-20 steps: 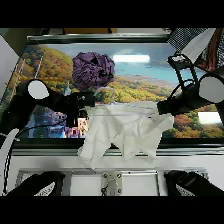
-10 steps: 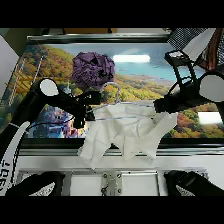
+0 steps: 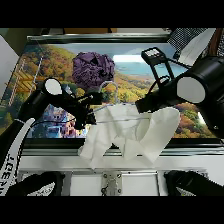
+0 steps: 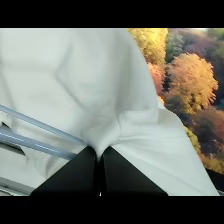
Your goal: Fold the clothes and pants, and hang the long-sleeved shirts on hangers.
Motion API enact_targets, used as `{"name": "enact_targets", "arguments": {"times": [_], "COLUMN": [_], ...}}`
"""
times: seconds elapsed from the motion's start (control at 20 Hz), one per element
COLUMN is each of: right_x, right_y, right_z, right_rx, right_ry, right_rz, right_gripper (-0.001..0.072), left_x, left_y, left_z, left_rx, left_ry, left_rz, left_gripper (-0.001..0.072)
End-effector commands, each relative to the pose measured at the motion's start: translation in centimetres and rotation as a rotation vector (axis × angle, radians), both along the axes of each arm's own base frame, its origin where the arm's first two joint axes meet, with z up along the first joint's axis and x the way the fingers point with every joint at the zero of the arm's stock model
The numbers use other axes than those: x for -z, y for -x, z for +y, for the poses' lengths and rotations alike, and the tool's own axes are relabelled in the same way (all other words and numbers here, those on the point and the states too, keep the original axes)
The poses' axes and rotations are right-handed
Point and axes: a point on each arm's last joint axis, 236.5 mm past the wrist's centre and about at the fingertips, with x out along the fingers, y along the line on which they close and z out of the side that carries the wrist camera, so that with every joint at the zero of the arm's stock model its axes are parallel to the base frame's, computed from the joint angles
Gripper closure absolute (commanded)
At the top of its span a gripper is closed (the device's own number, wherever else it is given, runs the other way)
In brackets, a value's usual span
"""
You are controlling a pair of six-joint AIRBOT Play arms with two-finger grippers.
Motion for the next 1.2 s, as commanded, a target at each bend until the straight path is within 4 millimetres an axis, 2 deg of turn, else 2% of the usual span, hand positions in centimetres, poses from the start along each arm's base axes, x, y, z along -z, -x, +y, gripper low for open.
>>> {"name": "enact_targets", "arguments": {"times": [0.0, 0.2, 0.4, 0.65, 0.85, 0.9, 1.0, 1.05, 1.15], "right_x": [-0.3, -2.0, -3.1, -2.3, -2.1, -2.0, -1.8, -1.7, -1.4], "right_y": [0.4, 0.3, 0.6, 1.0, 1.2, 1.3, 1.6, 1.8, 2.0], "right_z": [5.5, 10.2, 13.1, 13.9, 13.8, 13.7, 13.5, 13.3, 12.6], "right_rx": [-0.059, -0.104, -0.131, -0.143, -0.154, -0.162, -0.162, -0.17, -0.181], "right_ry": [-0.161, -0.36, -0.484, -0.483, -0.473, -0.466, -0.452, -0.443, -0.407], "right_rz": [0.007, -0.01, 0.007, 0.04, 0.044, 0.045, 0.059, 0.065, 0.065], "right_gripper": [0.0693, 0.0694, 0.0694, 0.0694, 0.069, 0.0663, 0.0335, 0.0296, 0.0295], "left_x": [0.0, 0.0, 0.0, 0.0, 0.0, 0.0, 0.0, 0.0, 0.0], "left_y": [0.2, 0.2, 0.2, 0.2, 0.2, 0.2, 0.2, 0.2, 0.2], "left_z": [-0.1, -0.1, -0.1, -0.1, 0.0, 0.0, 0.0, 0.0, 0.0], "left_rx": [0.004, 0.005, 0.005, -0.006, -0.01, -0.01, -0.01, -0.01, -0.01], "left_ry": [0.005, 0.005, 0.005, 0.002, 0.001, 0.001, 0.0, 0.0, 0.0], "left_rz": [0.011, 0.012, 0.012, 0.018, 0.022, 0.022, 0.022, 0.022, 0.021], "left_gripper": [0.0686, 0.0686, 0.0685, 0.0686, 0.0685, 0.0685, 0.0685, 0.0685, 0.0686]}}
